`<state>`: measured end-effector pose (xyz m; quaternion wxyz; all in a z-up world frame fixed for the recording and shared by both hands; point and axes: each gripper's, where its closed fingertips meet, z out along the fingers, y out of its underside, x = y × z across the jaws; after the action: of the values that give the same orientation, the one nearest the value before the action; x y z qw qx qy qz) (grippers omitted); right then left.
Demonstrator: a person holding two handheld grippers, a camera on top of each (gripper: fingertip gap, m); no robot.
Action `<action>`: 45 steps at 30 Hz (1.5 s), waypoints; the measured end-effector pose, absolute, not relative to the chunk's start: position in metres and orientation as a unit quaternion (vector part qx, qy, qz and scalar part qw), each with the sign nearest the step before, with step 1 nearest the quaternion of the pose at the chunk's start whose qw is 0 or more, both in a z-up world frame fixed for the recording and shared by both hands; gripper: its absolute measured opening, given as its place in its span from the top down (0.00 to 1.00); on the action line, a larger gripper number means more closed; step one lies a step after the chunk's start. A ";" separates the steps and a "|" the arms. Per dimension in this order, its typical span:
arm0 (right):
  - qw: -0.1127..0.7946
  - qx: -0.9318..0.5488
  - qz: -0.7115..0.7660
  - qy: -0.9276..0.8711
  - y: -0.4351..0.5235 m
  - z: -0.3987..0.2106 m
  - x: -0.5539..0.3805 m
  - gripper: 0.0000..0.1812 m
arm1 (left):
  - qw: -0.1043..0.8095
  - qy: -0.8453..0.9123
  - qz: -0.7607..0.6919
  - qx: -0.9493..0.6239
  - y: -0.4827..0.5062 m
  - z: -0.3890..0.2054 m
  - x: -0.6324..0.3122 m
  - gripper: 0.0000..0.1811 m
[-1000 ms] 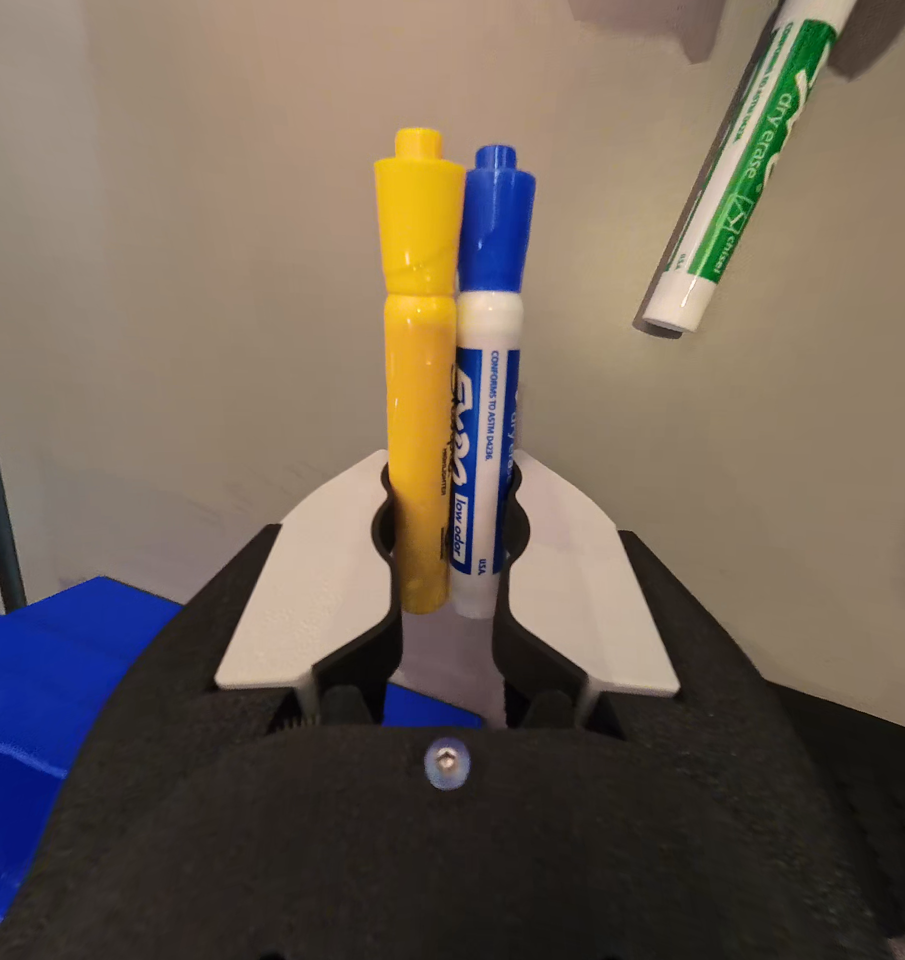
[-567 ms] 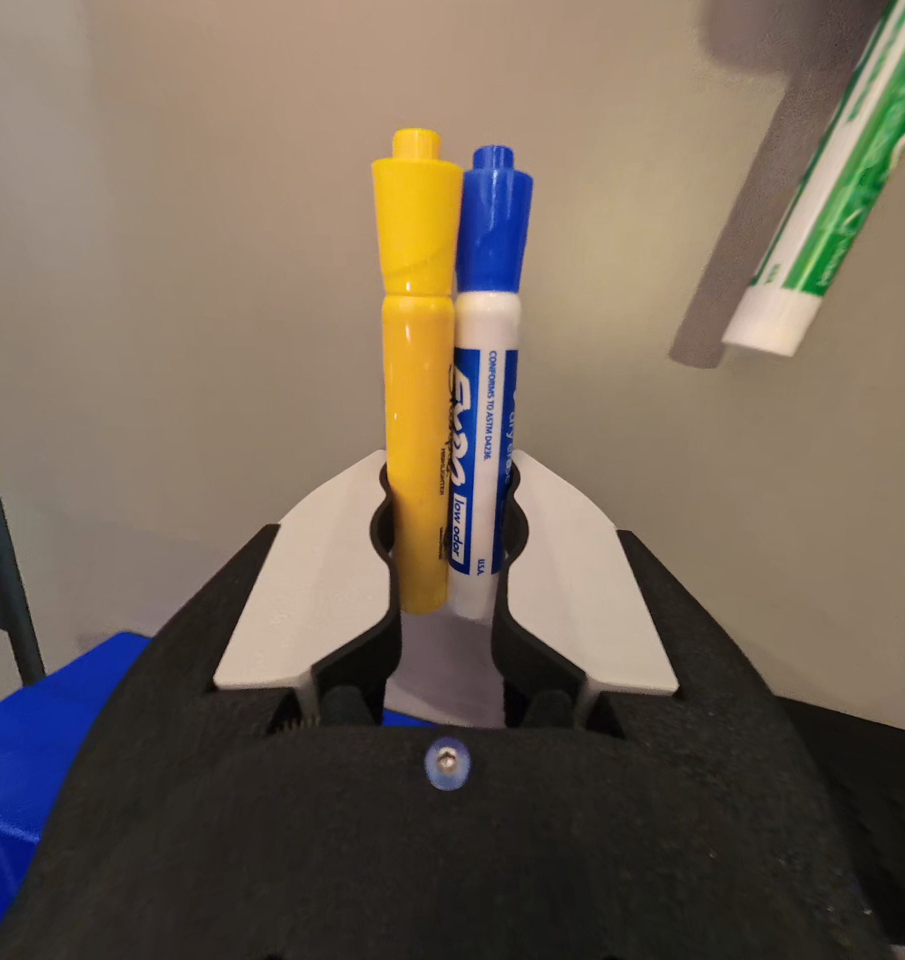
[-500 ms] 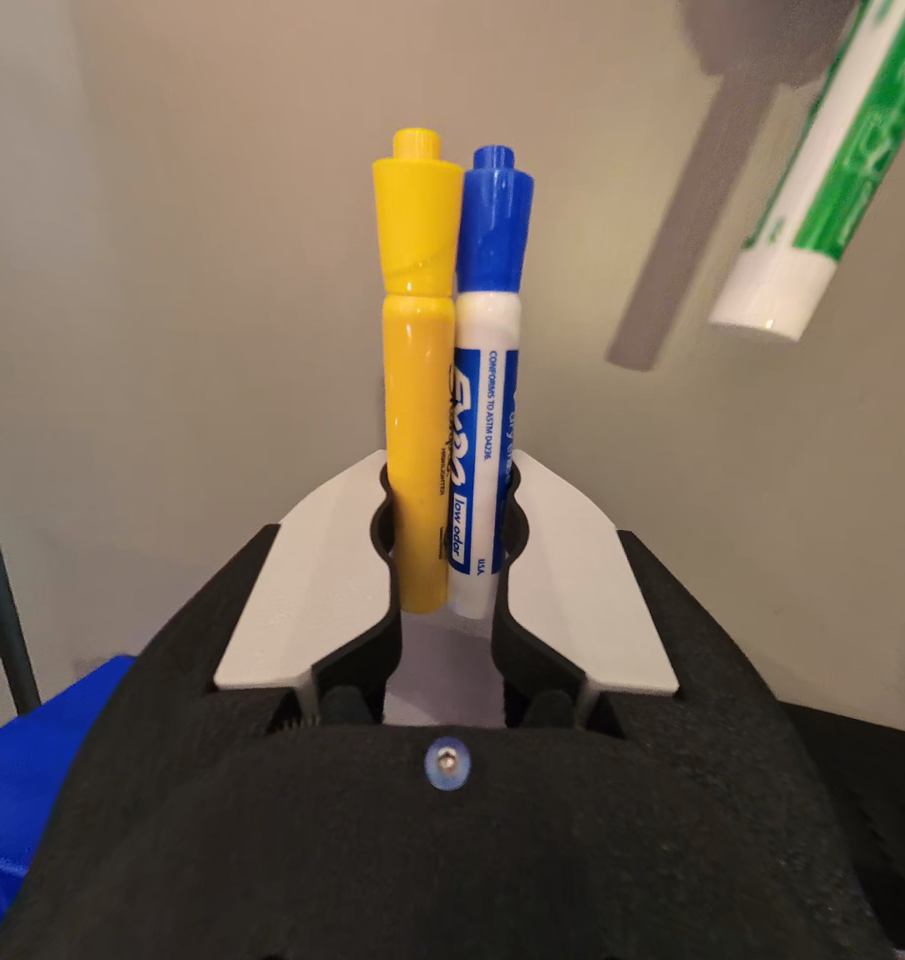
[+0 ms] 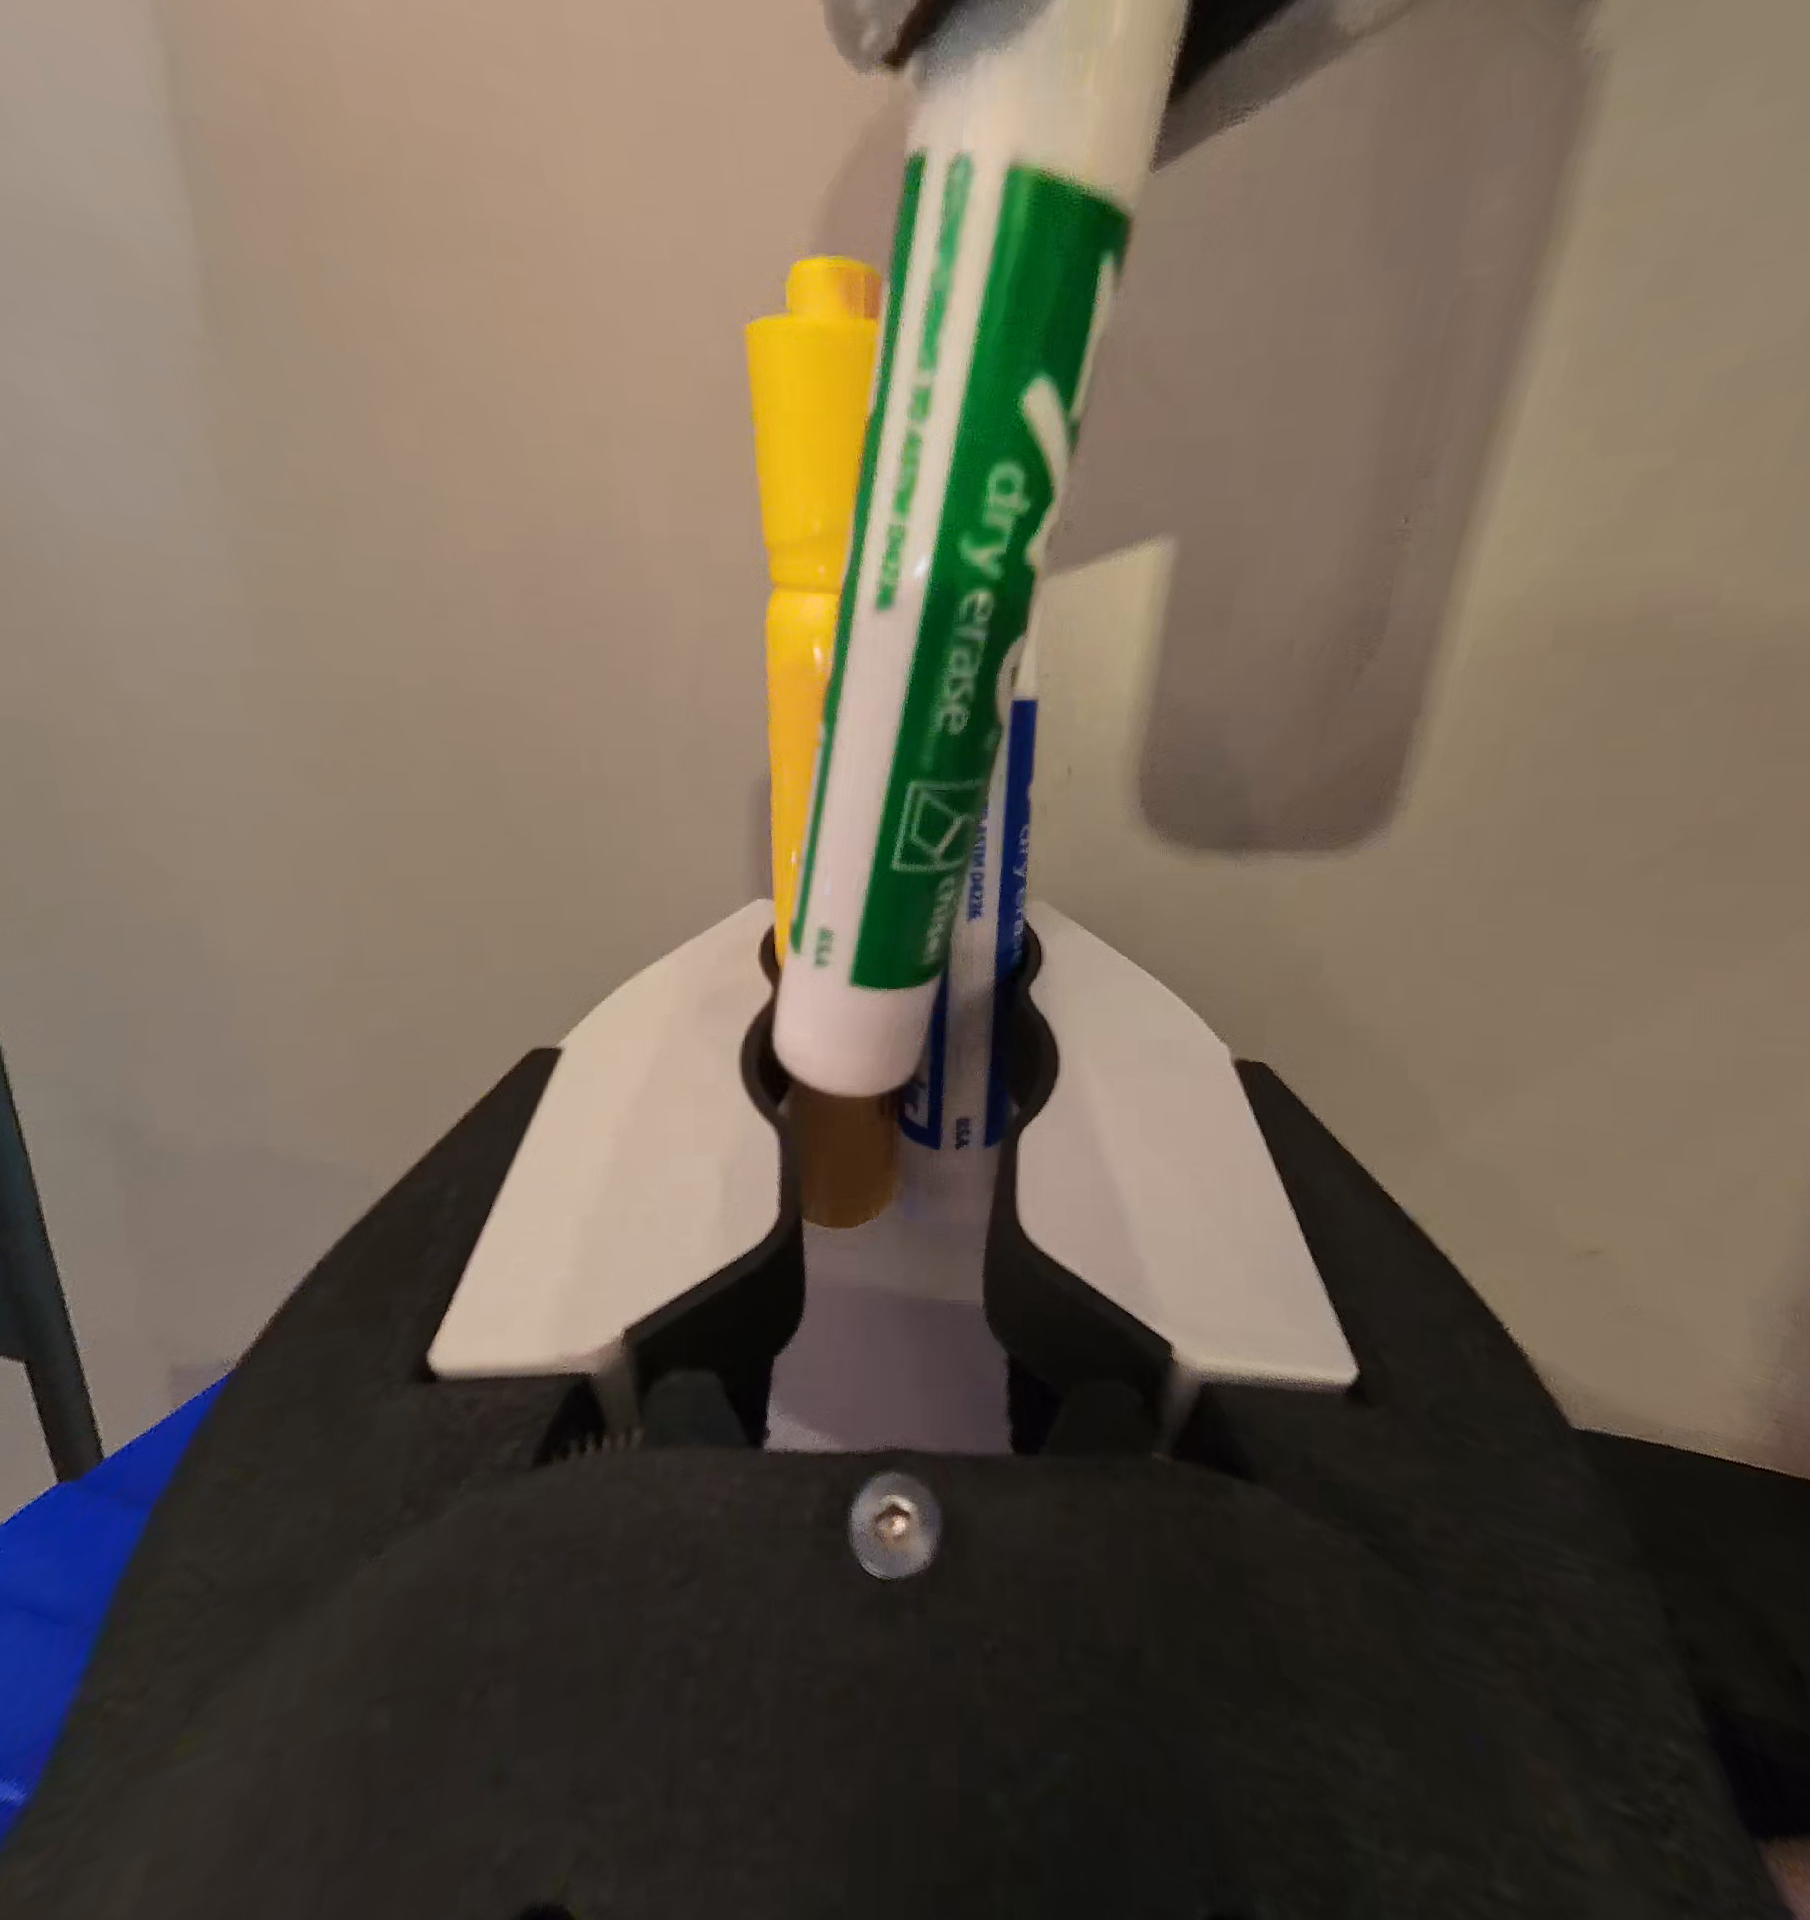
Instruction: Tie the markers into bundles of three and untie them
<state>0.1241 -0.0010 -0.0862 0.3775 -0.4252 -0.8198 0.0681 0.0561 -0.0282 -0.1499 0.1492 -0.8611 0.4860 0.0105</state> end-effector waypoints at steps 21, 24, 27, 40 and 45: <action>0.343 -0.409 0.157 -0.831 -0.012 -0.096 0.077 0.87 | 0.150 0.484 0.024 -0.862 -0.032 -0.143 0.048 0.79; 0.356 -0.400 0.182 -0.825 -0.015 -0.086 0.084 0.85 | 0.159 0.481 0.009 -0.862 -0.032 -0.140 0.049 0.79; 0.367 -0.397 0.237 -0.807 -0.019 -0.070 0.089 0.86 | 0.172 0.481 -0.020 -0.859 -0.034 -0.136 0.056 0.79; 0.348 -0.399 0.270 -0.804 -0.015 -0.071 0.111 0.99 | 0.179 0.479 -0.035 -0.859 -0.038 -0.132 0.056 0.79; 0.348 -0.401 0.259 -0.807 -0.012 -0.076 0.110 0.98 | 0.165 0.479 -0.027 -0.862 -0.040 -0.136 0.052 0.79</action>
<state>0.1099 -0.0125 -0.0755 0.3476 -0.4008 -0.8073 0.2585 0.0522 -0.0403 -0.1365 0.1647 -0.8620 0.4786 -0.0265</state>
